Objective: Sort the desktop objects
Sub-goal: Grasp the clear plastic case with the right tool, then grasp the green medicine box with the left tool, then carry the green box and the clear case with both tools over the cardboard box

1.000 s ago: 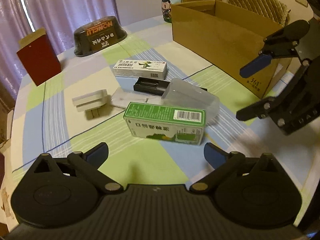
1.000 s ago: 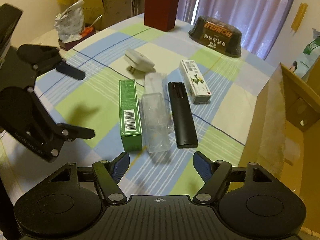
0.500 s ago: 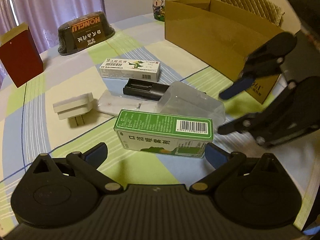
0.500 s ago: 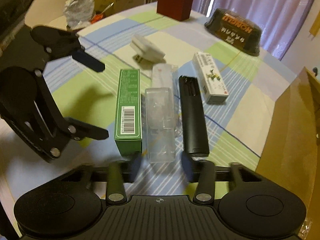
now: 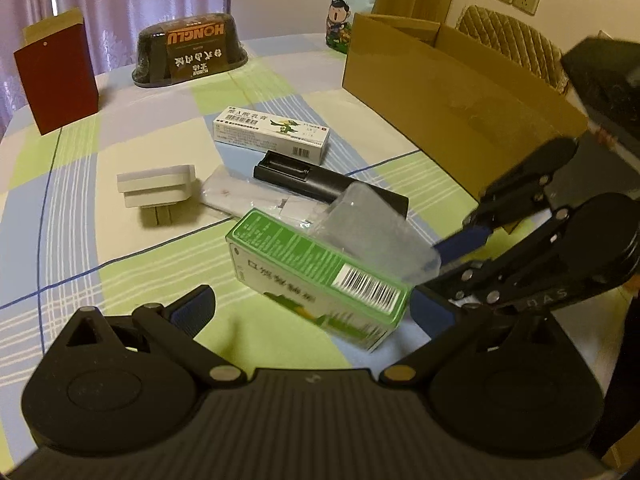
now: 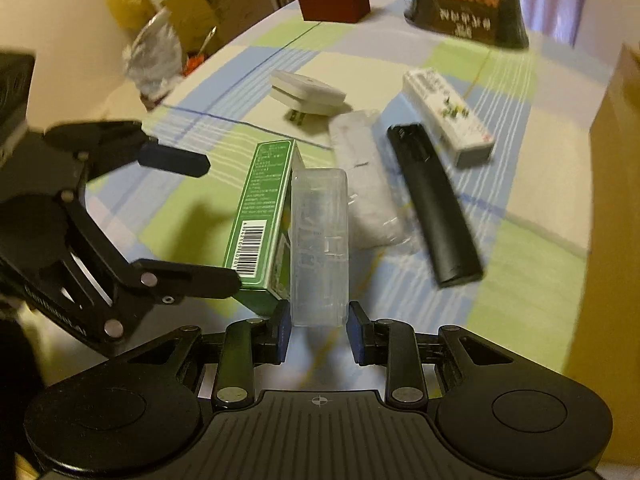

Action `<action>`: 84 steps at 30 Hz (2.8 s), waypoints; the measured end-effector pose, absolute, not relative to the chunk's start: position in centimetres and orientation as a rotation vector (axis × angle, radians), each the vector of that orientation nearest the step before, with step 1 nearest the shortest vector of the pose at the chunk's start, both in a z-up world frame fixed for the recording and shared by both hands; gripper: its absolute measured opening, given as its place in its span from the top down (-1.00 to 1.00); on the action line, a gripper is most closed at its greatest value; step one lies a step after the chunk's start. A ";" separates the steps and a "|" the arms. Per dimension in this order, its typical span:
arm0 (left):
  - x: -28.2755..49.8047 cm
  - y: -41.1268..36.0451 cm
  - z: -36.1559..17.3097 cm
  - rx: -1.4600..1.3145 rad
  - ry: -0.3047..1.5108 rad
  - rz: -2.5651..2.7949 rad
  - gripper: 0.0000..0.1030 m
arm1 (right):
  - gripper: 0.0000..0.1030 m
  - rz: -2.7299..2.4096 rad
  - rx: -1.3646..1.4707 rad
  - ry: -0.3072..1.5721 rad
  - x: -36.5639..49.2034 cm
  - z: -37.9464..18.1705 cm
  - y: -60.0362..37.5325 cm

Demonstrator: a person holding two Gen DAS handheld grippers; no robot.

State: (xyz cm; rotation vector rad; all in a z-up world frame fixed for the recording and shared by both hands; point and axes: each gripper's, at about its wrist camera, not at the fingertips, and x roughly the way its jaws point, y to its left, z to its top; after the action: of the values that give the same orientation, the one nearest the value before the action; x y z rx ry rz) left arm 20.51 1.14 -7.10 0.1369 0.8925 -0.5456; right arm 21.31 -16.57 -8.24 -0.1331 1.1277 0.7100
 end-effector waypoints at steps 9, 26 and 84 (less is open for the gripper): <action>19.0 1.8 -6.7 0.109 0.910 -0.446 -0.97 | 0.44 0.656 -0.108 1.134 18.3 -7.6 -15.9; 20.4 1.4 -8.7 0.070 0.989 -0.400 -0.26 | 0.44 0.573 -0.186 1.079 17.7 -7.7 -17.6; 18.7 0.7 -7.9 0.191 0.997 -0.413 0.51 | 0.43 0.559 -0.217 0.988 20.5 -8.1 -15.7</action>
State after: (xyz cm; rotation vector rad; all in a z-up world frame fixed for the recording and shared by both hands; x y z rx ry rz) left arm 18.73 0.70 -7.92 0.1907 0.9971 -0.4135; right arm 20.49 -15.73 -8.13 -0.2169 0.9877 0.5591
